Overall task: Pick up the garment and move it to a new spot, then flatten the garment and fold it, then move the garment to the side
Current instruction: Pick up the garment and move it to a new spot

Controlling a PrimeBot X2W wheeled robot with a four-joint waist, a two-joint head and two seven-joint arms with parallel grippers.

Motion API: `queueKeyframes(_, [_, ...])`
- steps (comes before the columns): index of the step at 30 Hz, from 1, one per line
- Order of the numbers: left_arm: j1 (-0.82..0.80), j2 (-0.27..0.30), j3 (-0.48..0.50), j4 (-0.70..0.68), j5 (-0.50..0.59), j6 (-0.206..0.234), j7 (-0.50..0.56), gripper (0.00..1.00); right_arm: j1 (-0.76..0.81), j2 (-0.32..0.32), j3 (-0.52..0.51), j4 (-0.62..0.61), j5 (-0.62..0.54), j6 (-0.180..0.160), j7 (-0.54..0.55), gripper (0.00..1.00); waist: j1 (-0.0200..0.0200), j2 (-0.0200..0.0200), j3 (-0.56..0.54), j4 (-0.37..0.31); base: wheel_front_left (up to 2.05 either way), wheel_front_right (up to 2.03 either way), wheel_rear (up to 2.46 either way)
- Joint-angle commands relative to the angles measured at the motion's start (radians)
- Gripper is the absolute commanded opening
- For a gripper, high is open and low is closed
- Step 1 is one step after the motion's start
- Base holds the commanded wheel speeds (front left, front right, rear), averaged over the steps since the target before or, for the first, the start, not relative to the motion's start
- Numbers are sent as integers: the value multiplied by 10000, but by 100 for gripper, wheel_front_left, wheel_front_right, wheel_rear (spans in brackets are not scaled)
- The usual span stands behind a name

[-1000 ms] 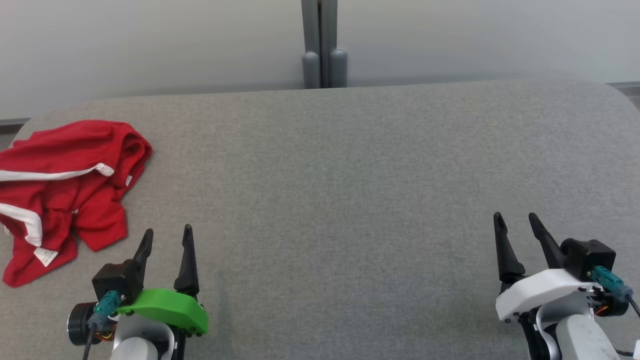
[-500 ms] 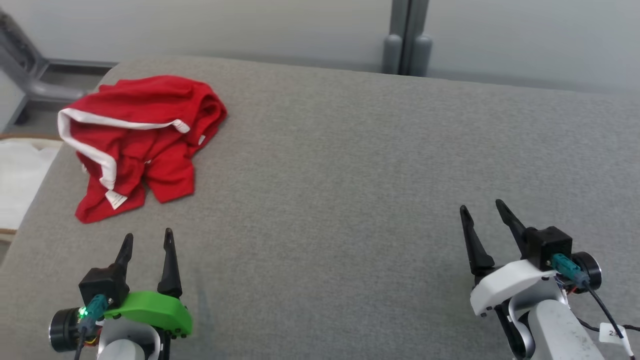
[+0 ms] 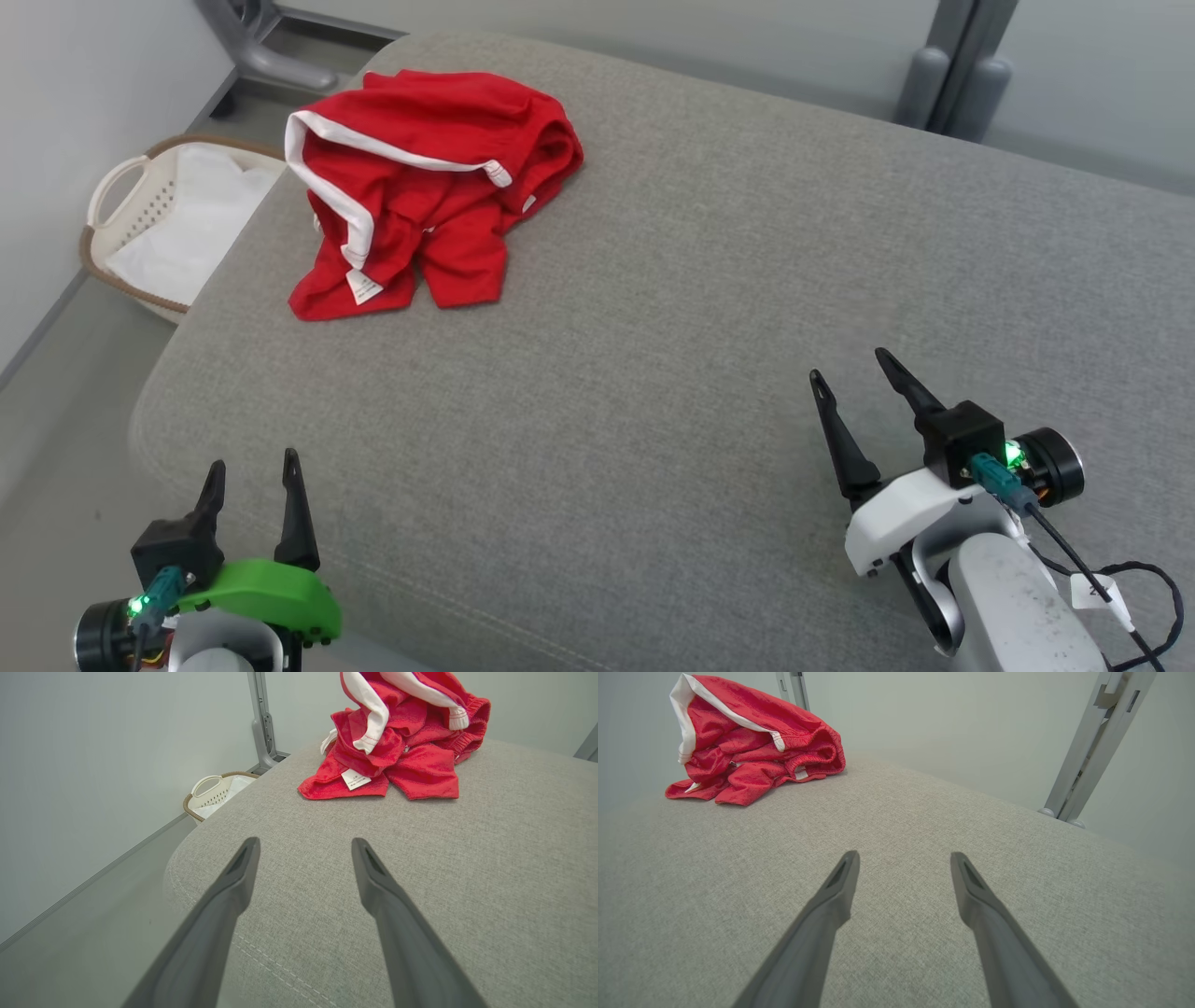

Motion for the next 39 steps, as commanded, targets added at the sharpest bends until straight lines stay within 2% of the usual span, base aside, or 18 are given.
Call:
queueKeyframes(1, [-341,-78,4,53,234,-52,-63,100,-116,-95,35,48,-227,0,-77,100,0,0,355,395,0,0,0])
queueKeyframes(7, [-1060,1,-174,401,-81,-130,-87,100,-152,-177,128,-81,-452,0,-114,100,0,0,748,241,0,0,0])
queueKeyframes(27, [-5925,3310,-3130,2653,-3946,-123,-82,100,-1532,-330,761,-671,-783,-1,-103,100,0,0,3063,-1624,0,0,0])
queueKeyframes(33, [-6942,4019,-4054,4153,-5132,-121,-32,100,-1933,-250,1043,-817,-850,-1,-101,100,0,0,3662,-2173,0,0,0])
queueKeyframes(39, [-7541,4361,-4685,5229,-6163,-121,114,100,-2177,-203,1232,-1071,-826,-6,-94,100,0,0,4030,-2592,0,0,0])
